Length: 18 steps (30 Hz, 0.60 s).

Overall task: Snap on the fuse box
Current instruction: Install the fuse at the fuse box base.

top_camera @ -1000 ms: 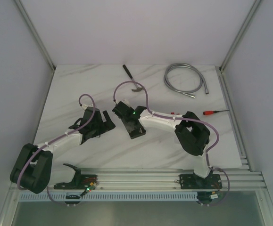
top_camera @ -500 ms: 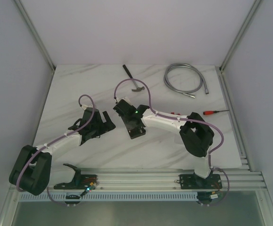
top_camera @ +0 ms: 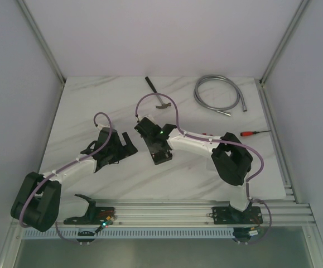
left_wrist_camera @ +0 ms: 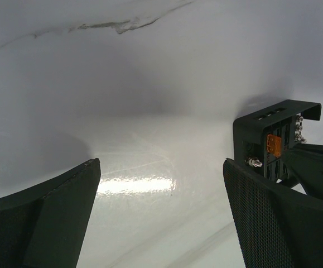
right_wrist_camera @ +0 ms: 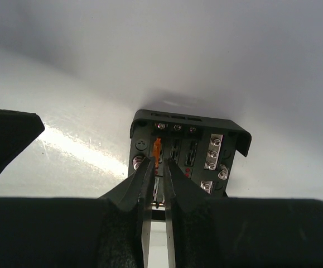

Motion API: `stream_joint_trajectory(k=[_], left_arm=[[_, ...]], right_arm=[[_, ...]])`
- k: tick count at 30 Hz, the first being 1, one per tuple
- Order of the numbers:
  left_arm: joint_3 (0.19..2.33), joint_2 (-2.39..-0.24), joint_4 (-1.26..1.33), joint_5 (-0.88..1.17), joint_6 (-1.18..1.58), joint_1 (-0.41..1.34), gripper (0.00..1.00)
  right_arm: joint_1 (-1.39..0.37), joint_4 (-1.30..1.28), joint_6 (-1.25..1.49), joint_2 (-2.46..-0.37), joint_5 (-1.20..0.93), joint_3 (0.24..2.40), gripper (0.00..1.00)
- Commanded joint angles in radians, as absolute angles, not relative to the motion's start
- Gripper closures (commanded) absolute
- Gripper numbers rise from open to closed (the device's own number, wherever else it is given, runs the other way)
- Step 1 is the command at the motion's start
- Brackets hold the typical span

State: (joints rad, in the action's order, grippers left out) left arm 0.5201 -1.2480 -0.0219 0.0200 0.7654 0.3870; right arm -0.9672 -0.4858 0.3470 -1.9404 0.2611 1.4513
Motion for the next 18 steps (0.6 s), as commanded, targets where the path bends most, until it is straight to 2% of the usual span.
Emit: stream_joint_trajectory(k=[1,18], left_arm=[[0.512,-1.250,-0.002,0.043,0.768,0.382,0.00],[0.518,-1.277,0.013,0.067,0.775,0.383,0.00]], right_arm=[[-0.962,-0.474,0.342,-1.963,0.247,1.473,0.82],[-0.945,-0.482,0.341,-1.951,0.213,1.416,0.89]])
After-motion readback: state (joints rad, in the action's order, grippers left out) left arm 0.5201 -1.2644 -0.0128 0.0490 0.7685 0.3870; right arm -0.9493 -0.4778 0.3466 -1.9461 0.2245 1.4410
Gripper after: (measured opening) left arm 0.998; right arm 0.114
